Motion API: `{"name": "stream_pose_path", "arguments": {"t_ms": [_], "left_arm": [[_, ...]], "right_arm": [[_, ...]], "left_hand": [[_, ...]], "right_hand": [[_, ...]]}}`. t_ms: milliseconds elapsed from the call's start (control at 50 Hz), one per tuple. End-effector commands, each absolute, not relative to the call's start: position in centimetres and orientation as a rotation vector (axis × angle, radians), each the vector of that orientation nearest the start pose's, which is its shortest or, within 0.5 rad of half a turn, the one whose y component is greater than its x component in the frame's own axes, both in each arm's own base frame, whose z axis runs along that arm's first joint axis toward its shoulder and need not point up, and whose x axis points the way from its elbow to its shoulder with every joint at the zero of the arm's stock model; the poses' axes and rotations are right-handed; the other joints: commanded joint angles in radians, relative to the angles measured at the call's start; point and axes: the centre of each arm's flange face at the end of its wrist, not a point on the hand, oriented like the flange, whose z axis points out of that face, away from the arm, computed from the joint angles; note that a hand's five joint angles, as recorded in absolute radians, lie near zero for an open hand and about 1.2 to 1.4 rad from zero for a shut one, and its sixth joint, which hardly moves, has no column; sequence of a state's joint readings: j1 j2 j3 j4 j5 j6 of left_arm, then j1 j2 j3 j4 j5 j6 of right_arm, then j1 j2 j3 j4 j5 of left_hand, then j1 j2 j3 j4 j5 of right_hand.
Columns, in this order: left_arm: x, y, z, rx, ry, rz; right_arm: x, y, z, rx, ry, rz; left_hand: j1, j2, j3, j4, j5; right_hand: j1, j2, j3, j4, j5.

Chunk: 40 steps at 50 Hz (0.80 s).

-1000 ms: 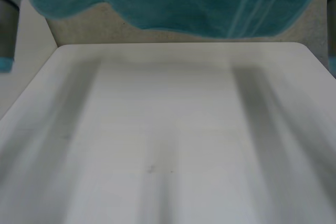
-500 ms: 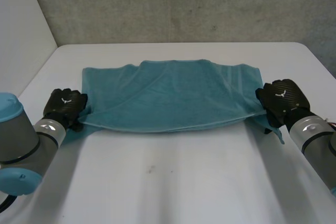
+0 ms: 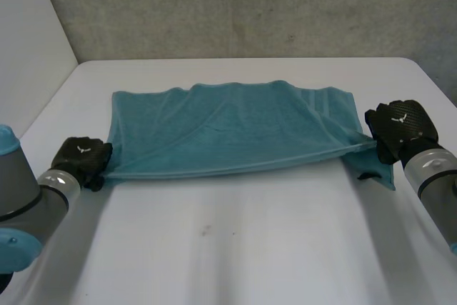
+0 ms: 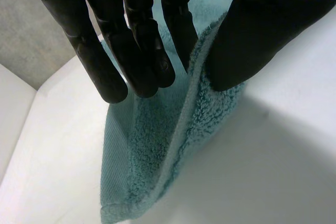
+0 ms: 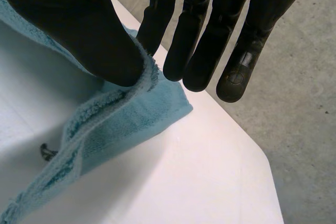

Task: Fold the laundry

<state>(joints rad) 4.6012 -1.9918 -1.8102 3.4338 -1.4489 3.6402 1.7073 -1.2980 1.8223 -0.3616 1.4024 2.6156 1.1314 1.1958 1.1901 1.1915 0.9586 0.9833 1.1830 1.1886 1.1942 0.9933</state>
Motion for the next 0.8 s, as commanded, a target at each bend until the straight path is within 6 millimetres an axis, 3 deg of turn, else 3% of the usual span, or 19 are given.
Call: {"name": "stream_pose_path", "arguments": {"t_ms": [20, 140, 260, 340, 440, 460, 500, 540, 560, 600, 800], "left_arm": [[-17.3, -29.6, 18.7, 0.813, 2.215, -1.829], [-16.2, -26.7, 24.8, 0.810, 2.043, -1.899], [-16.3, -24.8, 27.0, 0.861, 1.942, -1.910], [-16.3, -24.6, 26.0, 0.891, 1.964, -1.874], [-16.1, -26.6, 21.7, 0.952, 2.104, -1.706], [-16.1, -26.7, 21.7, 0.952, 2.104, -1.706], [-16.1, -28.2, 18.7, 1.011, 2.172, -1.593], [-16.1, -28.6, 18.1, 1.025, 2.180, -1.572], [-16.2, -29.4, 17.0, 1.052, 2.191, -1.534], [-16.4, -31.4, 15.6, 1.084, 2.177, -1.512], [-18.3, -37.5, 16.9, 1.053, 1.957, -1.725]], "right_arm": [[18.1, -30.4, 20.5, -1.007, 2.369, -2.052], [16.6, -28.9, 23.4, -1.072, 2.533, -1.803], [16.7, -27.6, 26.0, -1.169, 2.529, -1.767], [16.8, -27.4, 26.2, -1.255, 2.502, -1.770], [17.1, -27.5, 24.8, -1.302, 2.503, -1.710], [17.1, -27.5, 24.8, -1.302, 2.503, -1.710], [17.2, -29.1, 22.0, -1.316, 2.546, -1.607], [17.3, -30.7, 20.1, -1.323, 2.567, -1.573], [17.3, -30.7, 20.1, -1.323, 2.567, -1.573], [17.2, -32.7, 19.2, -1.307, 2.591, -1.598], [20.5, -36.5, 19.4, -1.348, 2.462, -1.861]], "left_hand": [[0.265, 0.200, 0.206, 0.205, 0.263], [0.265, 0.200, 0.206, 0.205, 0.263], [0.265, 0.200, 0.206, 0.205, 0.263], [0.265, 0.200, 0.206, 0.205, 0.263], [0.265, 0.200, 0.206, 0.205, 0.263], [0.265, 0.200, 0.206, 0.205, 0.263], [0.265, 0.200, 0.206, 0.205, 0.263], [0.265, 0.200, 0.206, 0.205, 0.263], [0.265, 0.200, 0.206, 0.205, 0.263], [0.265, 0.200, 0.206, 0.205, 0.263], [0.265, 0.200, 0.206, 0.205, 0.263]], "right_hand": [[0.413, 0.213, 0.208, 0.202, 0.228], [0.413, 0.213, 0.208, 0.202, 0.228], [0.413, 0.213, 0.208, 0.202, 0.228], [0.413, 0.213, 0.208, 0.202, 0.228], [0.413, 0.213, 0.208, 0.202, 0.228], [0.413, 0.213, 0.208, 0.202, 0.228], [0.413, 0.213, 0.208, 0.202, 0.228], [0.413, 0.213, 0.208, 0.202, 0.228], [0.413, 0.213, 0.208, 0.202, 0.228], [0.413, 0.213, 0.208, 0.202, 0.228], [0.413, 0.213, 0.208, 0.202, 0.228]]}}
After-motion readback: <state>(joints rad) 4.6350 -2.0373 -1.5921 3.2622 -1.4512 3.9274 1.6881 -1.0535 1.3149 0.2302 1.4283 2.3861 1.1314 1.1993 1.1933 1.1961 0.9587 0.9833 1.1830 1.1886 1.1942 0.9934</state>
